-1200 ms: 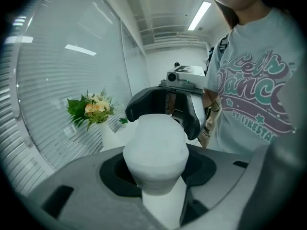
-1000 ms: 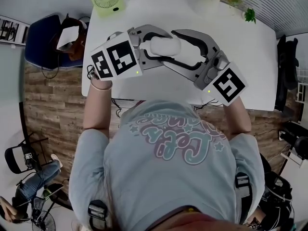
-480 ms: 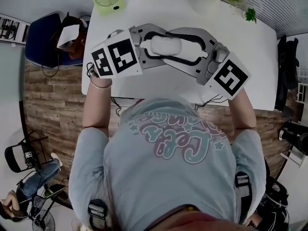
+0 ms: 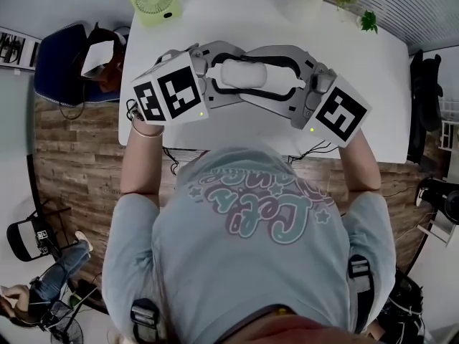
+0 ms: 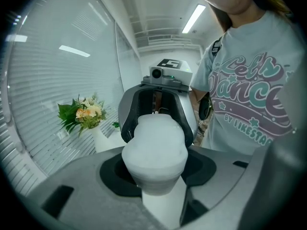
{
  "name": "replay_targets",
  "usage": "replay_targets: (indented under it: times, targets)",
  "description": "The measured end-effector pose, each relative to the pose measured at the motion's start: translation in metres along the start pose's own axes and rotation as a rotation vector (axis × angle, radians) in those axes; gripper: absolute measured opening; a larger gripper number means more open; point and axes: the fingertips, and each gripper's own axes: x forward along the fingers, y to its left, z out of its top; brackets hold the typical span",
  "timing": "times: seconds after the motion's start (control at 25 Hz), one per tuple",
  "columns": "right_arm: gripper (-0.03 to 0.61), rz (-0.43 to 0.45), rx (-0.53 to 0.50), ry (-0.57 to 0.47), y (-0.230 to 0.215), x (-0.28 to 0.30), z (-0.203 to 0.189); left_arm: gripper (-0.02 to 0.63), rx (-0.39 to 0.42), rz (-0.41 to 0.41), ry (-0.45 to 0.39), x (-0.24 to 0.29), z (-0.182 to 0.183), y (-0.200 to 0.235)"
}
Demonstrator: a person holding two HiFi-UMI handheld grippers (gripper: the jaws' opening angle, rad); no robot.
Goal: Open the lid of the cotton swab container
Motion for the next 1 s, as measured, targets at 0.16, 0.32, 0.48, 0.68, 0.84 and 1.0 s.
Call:
replay_targets:
  times: [0.16, 0.32, 0.48, 0.68, 0.84, 1.0]
  targets:
    - [0.216, 0.019, 0.04, -0.013, 0.0, -0.002, 0.002, 0.202, -0.002, -0.008, -0.015, 0.0, 0.003, -0.001]
    - [0.215, 0.033, 0.058, -0.008, 0.0, -0.002, 0.002, 0.202, -0.003, -0.012, -0.02, -0.001, 0.004, -0.002]
    - [0.215, 0.043, 0.117, -0.013, -0.002, -0.006, 0.0, 0.202, -0.002, -0.015, -0.033, 0.002, 0.005, -0.001]
    - [0.213, 0.063, 0.184, -0.017, -0.005, -0.011, -0.004, 0.202, 0.017, -0.008, -0.012, 0.007, 0.004, 0.001]
    - [0.213, 0.062, 0.184, -0.017, -0.006, -0.011, -0.006, 0.202, -0.007, -0.017, -0.01, 0.008, 0.003, 0.001]
    - [0.219, 0.041, 0.167, -0.064, -0.01, -0.012, -0.003, 0.202, -0.022, -0.009, -0.008, 0.008, 0.002, 0.005]
